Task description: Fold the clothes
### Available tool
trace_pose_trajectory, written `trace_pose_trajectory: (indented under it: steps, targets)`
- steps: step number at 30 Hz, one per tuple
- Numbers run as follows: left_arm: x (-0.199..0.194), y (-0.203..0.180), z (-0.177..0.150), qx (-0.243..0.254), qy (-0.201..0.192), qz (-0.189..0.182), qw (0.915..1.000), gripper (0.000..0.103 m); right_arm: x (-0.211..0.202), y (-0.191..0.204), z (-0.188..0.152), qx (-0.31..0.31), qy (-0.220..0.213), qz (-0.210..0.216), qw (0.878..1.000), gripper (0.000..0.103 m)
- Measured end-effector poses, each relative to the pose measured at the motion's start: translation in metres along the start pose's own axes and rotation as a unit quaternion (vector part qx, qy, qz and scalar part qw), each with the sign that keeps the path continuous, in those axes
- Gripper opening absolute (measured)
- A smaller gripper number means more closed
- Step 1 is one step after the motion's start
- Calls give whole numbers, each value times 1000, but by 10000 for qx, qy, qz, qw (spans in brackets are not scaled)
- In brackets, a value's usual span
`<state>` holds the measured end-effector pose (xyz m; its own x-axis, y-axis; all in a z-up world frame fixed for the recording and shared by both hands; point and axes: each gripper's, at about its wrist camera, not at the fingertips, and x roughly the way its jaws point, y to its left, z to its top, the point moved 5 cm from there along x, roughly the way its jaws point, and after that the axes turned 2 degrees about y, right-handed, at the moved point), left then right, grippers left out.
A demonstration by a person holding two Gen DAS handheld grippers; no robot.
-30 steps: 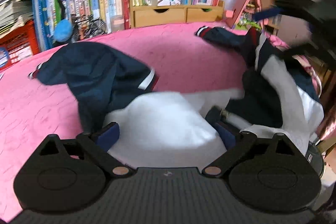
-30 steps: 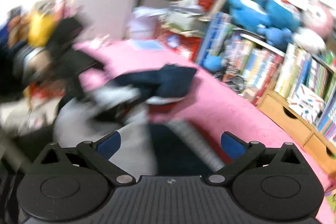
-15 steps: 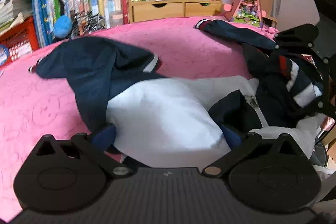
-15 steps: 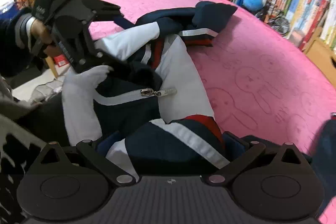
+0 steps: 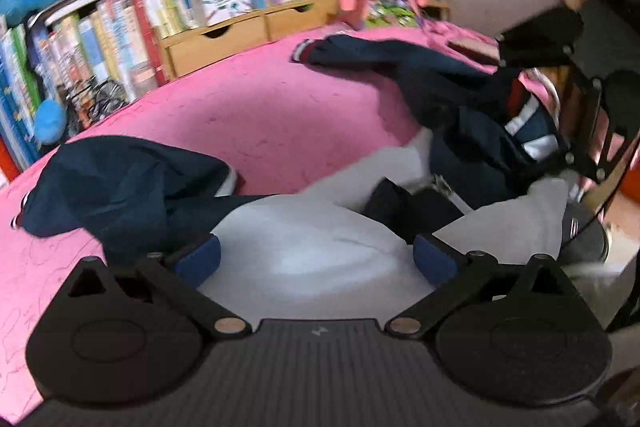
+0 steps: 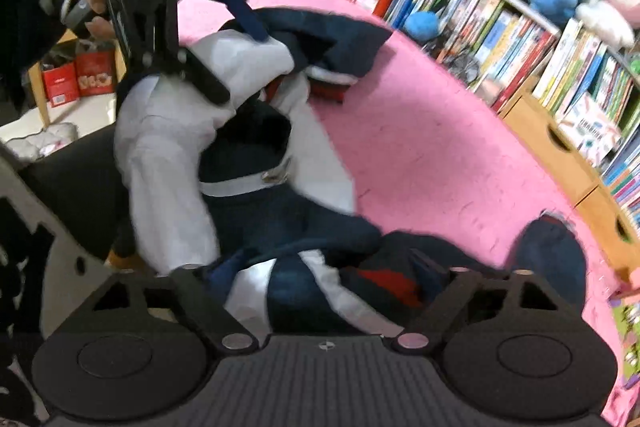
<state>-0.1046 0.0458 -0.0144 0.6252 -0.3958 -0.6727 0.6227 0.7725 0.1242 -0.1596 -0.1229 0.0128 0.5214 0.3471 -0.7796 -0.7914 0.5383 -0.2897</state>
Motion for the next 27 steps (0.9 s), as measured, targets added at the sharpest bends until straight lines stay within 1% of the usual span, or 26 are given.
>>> trace_pose_trajectory:
  steps: [3,4,6,7,8,9,10,11,12,13,14,15,16,17,18,19,20,21,22,23,24,25,26,27]
  targets:
    - [1,-3,-3,5,39,-13,10000,103,-4,-2,4,251,-361,79,9990,76]
    - [2,-3,-3,-5,54,11,10000,103,-6,-3,5,341,-490,104,9982,78]
    - [4,-3,-4,-3,99,59,9999,103,-10,-15,12,787,-808,360,9930,78]
    - [5,-3,-5,4,122,85,9999,103,-11,-21,15,993,-922,503,9895,80]
    - [4,-3,-5,3,144,109,9998,103,-9,-23,17,1034,-935,604,9884,82]
    - [3,-3,-6,0,165,133,9998,103,-6,-23,18,1034,-921,695,9879,84]
    - [2,-2,-6,-5,183,154,9997,103,-1,-18,17,802,-783,626,9917,84]
    - [2,-3,-7,-12,184,174,9997,103,8,-9,14,429,-585,464,9963,84]
    - [1,-4,-7,-18,184,195,9996,103,16,2,11,90,-457,347,9983,82]
    - [1,-5,-8,-9,170,221,9996,103,23,14,7,-233,-349,244,9988,79]
    - [1,-5,-7,8,128,283,9995,103,28,21,7,-320,-306,240,9987,77]
    - [1,-6,-7,25,86,345,9994,103,30,23,8,-278,-284,253,9989,73]
    - [0,-6,-6,40,41,407,9992,103,29,24,11,-271,-284,187,9991,66]
    - [-1,-4,-3,21,-40,467,9989,103,29,25,13,-352,-307,17,9989,60]
    - [-3,-2,0,3,-120,527,9985,103,28,26,15,-607,-334,-355,9970,48]
    - [-4,0,3,-15,-201,587,9981,103,29,28,18,-1060,-394,-974,9888,37]
    - [-6,2,6,-38,-282,642,9975,103,29,30,21,-1549,-459,-1642,9731,32]
    - [-7,6,9,-115,-353,629,9973,103,32,29,23,-2020,-570,-2331,9495,27]
    - [-7,9,13,-197,-394,591,9973,103,36,24,24,-2390,-669,-2889,9246,24]
    - [-7,12,17,-277,-432,554,9971,103,39,15,26,-2575,-747,-3296,9052,24]
    - [-6,15,19,-325,-432,534,9971,103,40,0,29,-2541,-825,-3592,8942,23]
    - [-4,17,20,-351,-422,560,9969,103,39,-15,34,-2405,-938,-3854,8859,23]
    - [-3,19,20,-341,-405,604,9968,103,36,-30,38,-2318,-1088,-4231,8691,23]
    - [-1,19,19,-294,-360,613,9970,103,33,-45,43,-2245,-1245,-4634,8482,23]
